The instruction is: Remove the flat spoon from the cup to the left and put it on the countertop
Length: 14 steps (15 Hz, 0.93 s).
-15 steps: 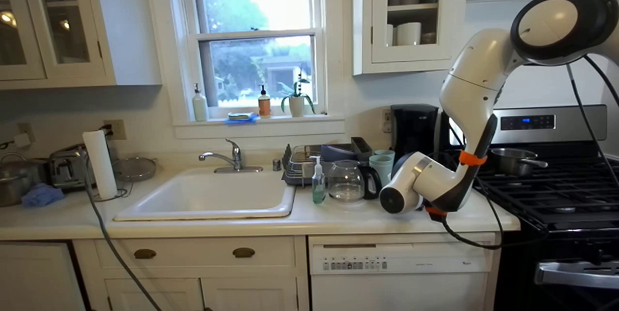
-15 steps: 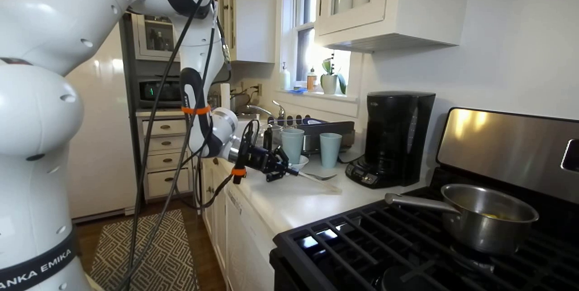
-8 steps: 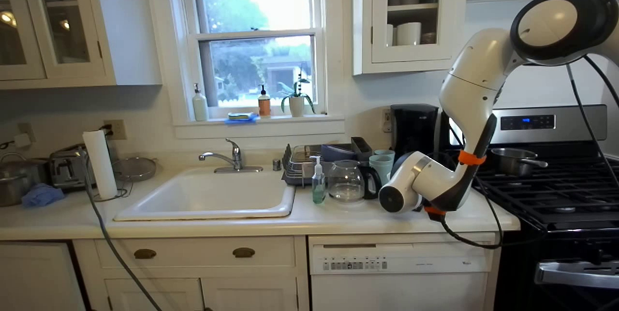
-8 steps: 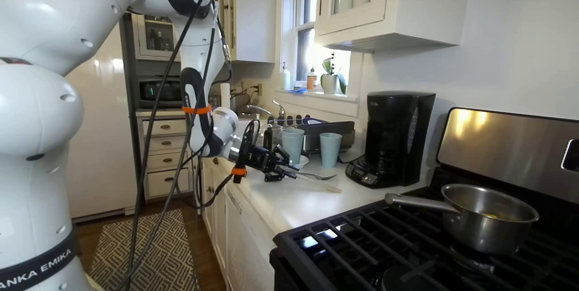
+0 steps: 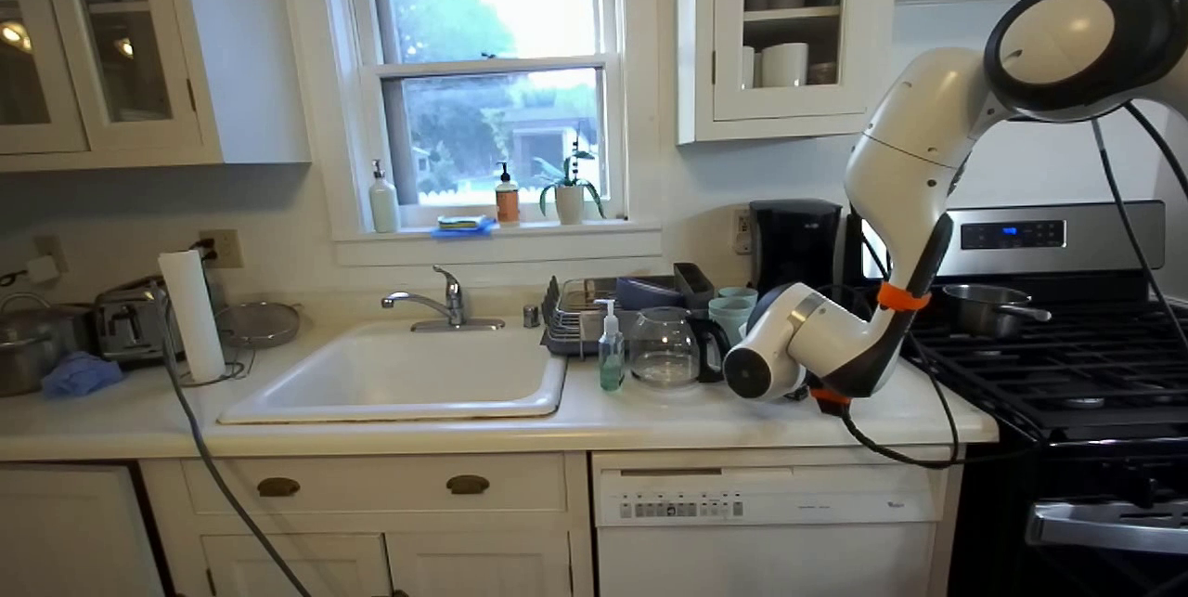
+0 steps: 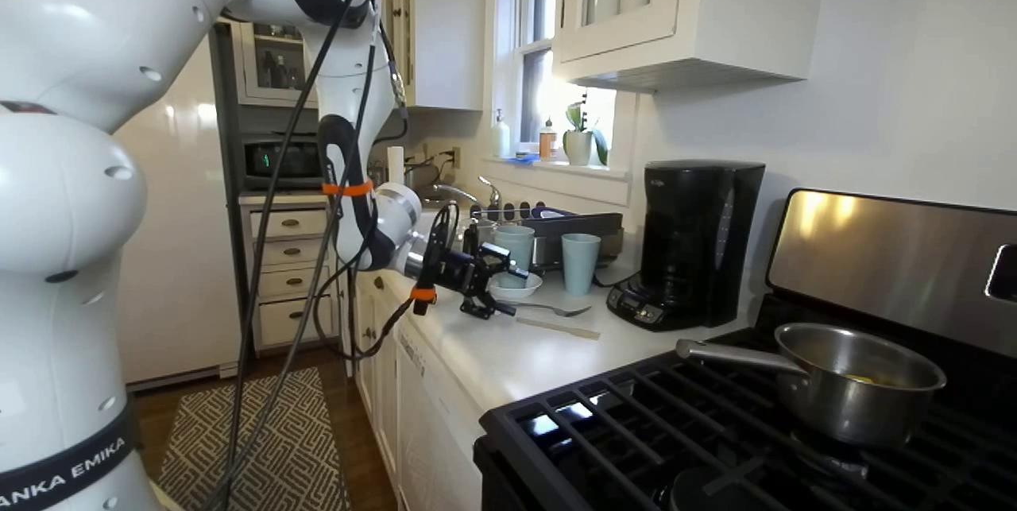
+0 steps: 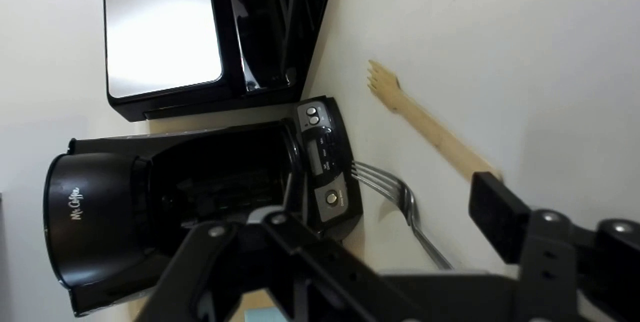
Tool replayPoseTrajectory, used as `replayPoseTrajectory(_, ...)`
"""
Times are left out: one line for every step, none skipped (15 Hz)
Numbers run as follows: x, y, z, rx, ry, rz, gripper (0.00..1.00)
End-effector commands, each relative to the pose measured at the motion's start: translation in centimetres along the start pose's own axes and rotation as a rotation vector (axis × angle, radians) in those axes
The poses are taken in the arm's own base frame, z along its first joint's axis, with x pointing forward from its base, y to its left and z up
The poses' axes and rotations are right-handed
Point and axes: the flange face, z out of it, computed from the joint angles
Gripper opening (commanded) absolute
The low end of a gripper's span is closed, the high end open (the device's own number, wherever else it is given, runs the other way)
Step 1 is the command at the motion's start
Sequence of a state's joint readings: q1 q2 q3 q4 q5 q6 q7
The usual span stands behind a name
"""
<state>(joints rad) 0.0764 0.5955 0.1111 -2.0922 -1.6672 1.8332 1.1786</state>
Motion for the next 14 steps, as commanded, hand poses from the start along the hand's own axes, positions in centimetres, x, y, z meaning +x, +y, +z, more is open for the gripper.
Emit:
replayPoseTrajectory(0.5,0.6,0.1,0.04,0.02,-0.014,1.0)
replayPoseTrajectory(0.6,1.2,0.0,0.057,0.012,-0.02,1.0)
replayPoseTrajectory(0.8,2.2,-0.2,0.087,0.01,-0.027,1.0)
replayPoseTrajectory(0.9,3.3,-0.5,0.123,0.002,-0.042,1.0)
replayPoseTrajectory(1.1,5.0,-0.9,0.185,-0.001,-0.081,1.0)
replayPoseTrajectory(1.4,6.5,-1.0,0.227,-0.006,-0.093,1.0)
replayPoseTrajectory(1.6,8.6,-1.2,0.278,-0.009,-0.099,1.0)
replayPoseTrajectory(1.7,10.3,-1.3,0.327,-0.022,-0.109,1.0)
replayPoseTrajectory(1.1,11.6,-1.4,0.368,-0.046,-0.129,1.0)
replayPoseTrajectory(0.6,12.8,-1.2,0.399,-0.072,-0.16,1.0)
replayPoseTrajectory(0.2,14.1,-1.0,0.428,-0.092,-0.194,1.0)
replayPoseTrajectory(-0.3,15.3,-1.0,0.455,-0.109,-0.23,1.0)
replayPoseTrajectory(-0.7,16.4,-1.1,0.484,-0.11,-0.27,1.0)
replayPoseTrajectory(-0.8,17.6,-1.3,0.523,-0.093,-0.292,1.0)
